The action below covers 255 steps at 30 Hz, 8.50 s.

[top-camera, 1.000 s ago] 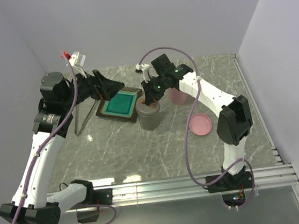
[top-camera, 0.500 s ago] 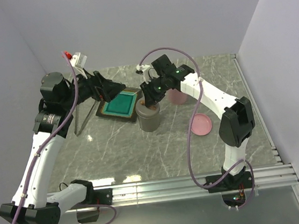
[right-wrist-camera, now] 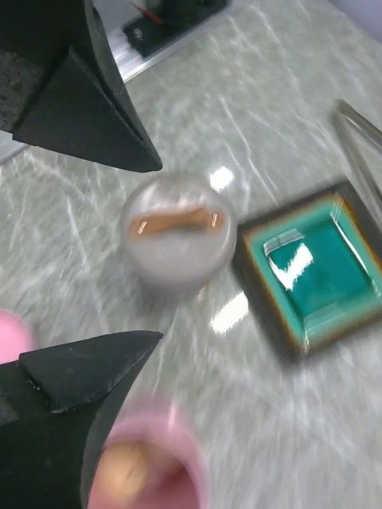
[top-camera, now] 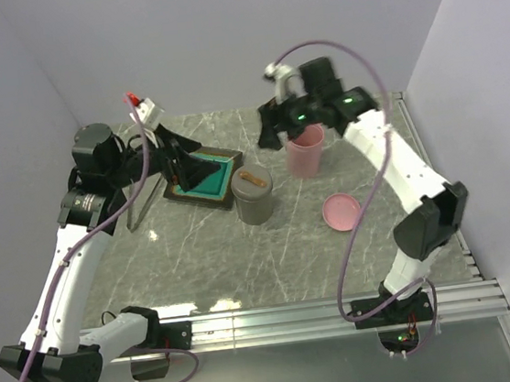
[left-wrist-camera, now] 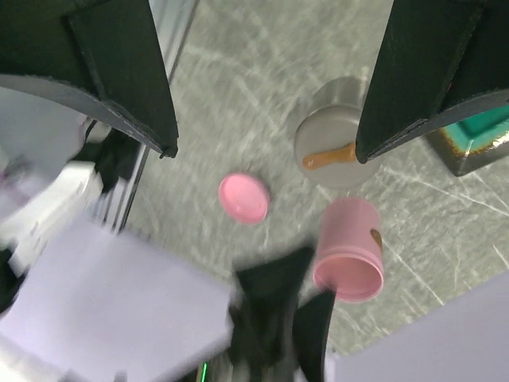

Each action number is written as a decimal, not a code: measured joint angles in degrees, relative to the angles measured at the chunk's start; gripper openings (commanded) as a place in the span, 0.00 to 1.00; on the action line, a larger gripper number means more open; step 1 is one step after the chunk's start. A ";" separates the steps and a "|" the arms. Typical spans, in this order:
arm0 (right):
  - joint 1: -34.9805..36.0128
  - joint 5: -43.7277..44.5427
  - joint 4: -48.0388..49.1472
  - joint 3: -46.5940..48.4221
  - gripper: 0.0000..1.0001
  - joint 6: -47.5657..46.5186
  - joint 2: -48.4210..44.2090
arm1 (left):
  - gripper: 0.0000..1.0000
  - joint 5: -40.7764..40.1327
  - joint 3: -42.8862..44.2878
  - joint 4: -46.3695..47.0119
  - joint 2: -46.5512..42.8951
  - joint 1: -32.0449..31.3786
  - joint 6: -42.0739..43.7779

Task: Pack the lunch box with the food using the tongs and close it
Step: Pick up the lid of the lunch box with the left arm, then pass the lid of the lunch box from the left arm to the right, then put the lid back on the lunch box

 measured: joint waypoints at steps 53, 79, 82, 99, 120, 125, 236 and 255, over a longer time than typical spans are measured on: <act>-51.17 -0.85 -14.86 -42.84 0.86 -22.14 -30.67 | 0.53 -19.54 25.55 -1.09 64.81 -42.23 62.60; -55.08 -4.44 -17.20 -41.51 0.86 -25.24 -30.71 | 0.49 -19.28 26.12 -6.12 66.73 -44.87 64.39; -55.08 -4.46 -17.42 -41.51 0.86 -25.46 -30.71 | 0.49 -19.30 26.12 -6.54 66.73 -44.96 64.37; -55.52 -4.48 -18.27 -41.48 0.86 -25.66 -30.71 | 0.26 -24.52 26.67 -4.98 68.37 -44.83 63.73; -60.11 -24.44 -18.71 -28.72 0.96 -19.82 -30.93 | 0.00 -11.61 21.07 -5.68 44.81 -43.58 48.04; -60.11 -31.23 -9.94 -28.41 0.99 -10.43 -32.94 | 0.01 -6.14 22.21 -3.15 37.59 -40.98 38.27; -11.21 6.56 -1.90 16.94 0.00 -10.49 5.49 | 0.99 -12.26 8.44 11.15 15.10 4.04 -34.29; -13.11 13.03 -22.93 23.87 0.00 -21.38 20.59 | 0.99 -11.76 7.74 6.25 13.33 4.04 -26.60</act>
